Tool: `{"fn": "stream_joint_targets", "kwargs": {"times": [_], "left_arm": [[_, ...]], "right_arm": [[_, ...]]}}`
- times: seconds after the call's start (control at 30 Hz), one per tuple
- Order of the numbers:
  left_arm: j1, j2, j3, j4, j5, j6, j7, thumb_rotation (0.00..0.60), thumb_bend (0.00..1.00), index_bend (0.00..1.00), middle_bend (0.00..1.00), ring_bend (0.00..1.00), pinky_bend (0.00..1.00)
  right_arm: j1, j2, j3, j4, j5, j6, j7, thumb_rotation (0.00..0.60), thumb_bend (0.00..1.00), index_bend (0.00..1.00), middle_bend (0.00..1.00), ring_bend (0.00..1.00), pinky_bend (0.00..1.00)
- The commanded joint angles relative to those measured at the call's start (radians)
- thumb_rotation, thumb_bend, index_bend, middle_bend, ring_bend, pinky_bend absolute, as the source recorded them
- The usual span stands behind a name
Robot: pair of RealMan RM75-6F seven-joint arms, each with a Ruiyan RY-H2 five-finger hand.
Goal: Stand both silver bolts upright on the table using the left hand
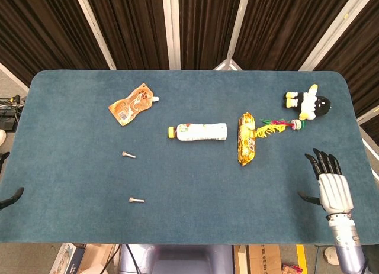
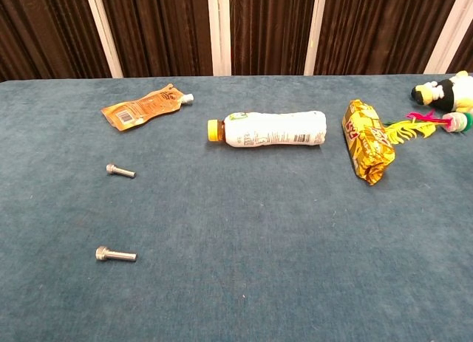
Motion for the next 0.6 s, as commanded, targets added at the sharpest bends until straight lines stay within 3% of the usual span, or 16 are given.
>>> {"fn": "stream_joint_targets", "kwargs": {"times": [0.03,0.2,0.33,0.6], "left_arm": [[-0.025,0.009,-0.001,-0.007,0.0,-0.044,0.026,0.6,0.31,0.14,0.0,0.0,0.0],[-0.171,0.1,-0.045,-0.102,-0.062,-0.287,0.115,0.6,0.23,0.13,0.0,0.0,0.0],[-0.32,0.154,-0.097,-0.161,-0.176,-0.452,0.403,0.6,0.2,0.13,0.0,0.0,0.0],[-0.558,0.084,-0.148,-0.214,-0.481,-0.613,0.775,0.6,0.2,0.16,0.0,0.0,0.0]], "right_arm": [[-0.001,0.001,0.0,-0.001,0.002,-0.001,0.0,0.6,0.07,0.14,0.07,0.02,0.0],[0.001,0.003,0.001,-0.002,0.011,-0.011,0.007,0.6,0.07,0.14,0.07,0.02,0.0],[-0.003,0.002,0.005,-0.004,0.02,-0.005,-0.005,0.6,0.07,0.14,0.07,0.02,0.0],[-0.002,-0.008,0.01,-0.004,0.047,-0.014,-0.047,0.6,0.07,0.14,0.07,0.02,0.0]]}}
